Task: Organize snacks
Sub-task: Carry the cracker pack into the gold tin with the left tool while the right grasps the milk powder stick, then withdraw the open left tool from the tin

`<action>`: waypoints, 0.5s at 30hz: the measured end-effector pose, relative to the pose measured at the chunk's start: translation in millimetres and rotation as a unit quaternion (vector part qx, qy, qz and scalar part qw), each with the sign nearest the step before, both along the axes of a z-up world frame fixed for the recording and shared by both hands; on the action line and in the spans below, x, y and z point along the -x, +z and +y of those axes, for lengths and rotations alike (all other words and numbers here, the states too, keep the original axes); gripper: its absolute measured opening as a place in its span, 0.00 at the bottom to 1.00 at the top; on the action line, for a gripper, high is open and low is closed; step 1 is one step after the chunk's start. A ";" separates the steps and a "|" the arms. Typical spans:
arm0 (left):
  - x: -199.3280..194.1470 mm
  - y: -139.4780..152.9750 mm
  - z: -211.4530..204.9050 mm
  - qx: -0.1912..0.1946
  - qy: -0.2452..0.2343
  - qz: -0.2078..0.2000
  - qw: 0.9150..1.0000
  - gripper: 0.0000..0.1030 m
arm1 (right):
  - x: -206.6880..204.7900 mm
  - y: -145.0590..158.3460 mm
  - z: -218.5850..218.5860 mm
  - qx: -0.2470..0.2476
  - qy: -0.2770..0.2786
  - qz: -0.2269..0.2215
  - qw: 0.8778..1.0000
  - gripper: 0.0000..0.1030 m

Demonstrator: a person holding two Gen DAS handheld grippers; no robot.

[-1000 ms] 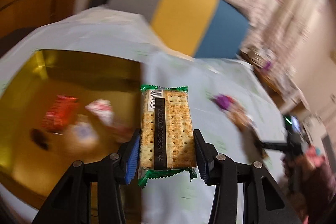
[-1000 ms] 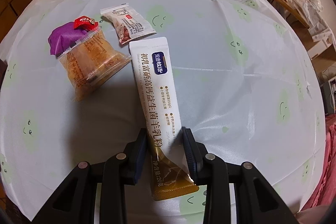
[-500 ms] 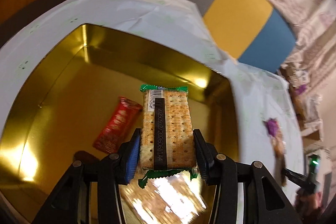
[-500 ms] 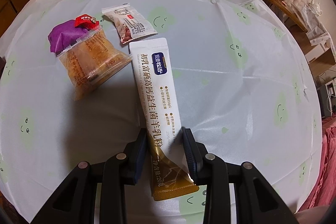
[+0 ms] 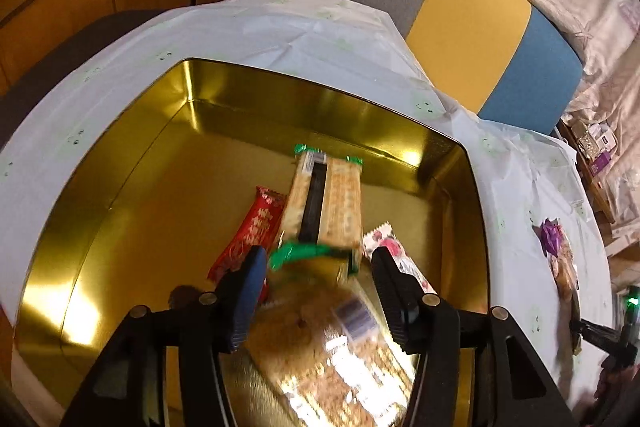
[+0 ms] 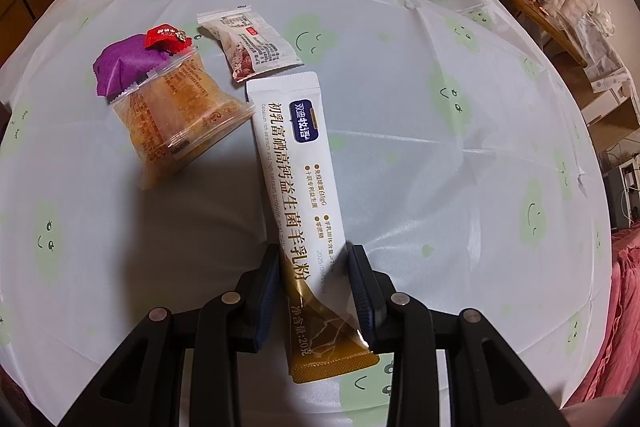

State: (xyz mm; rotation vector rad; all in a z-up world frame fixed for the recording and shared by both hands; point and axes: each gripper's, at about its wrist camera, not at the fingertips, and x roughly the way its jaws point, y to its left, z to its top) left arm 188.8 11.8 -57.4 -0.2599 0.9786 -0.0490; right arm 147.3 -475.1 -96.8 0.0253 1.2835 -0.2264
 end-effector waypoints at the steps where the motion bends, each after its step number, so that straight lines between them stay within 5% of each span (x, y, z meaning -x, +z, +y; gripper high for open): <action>1: 5.0 3.4 -2.5 -0.005 -0.002 -0.007 1.000 0.54 | -0.1 0.1 -0.2 0.000 0.000 0.000 1.000 0.33; 7: 38.3 25.9 -19.8 -0.045 -0.033 -0.057 0.997 0.54 | -1.1 0.3 -0.5 0.002 0.002 0.000 1.000 0.33; 15: 77.5 39.0 -39.0 -0.046 -0.067 -0.087 0.993 0.54 | -0.9 0.2 2.7 0.008 0.003 0.000 1.000 0.33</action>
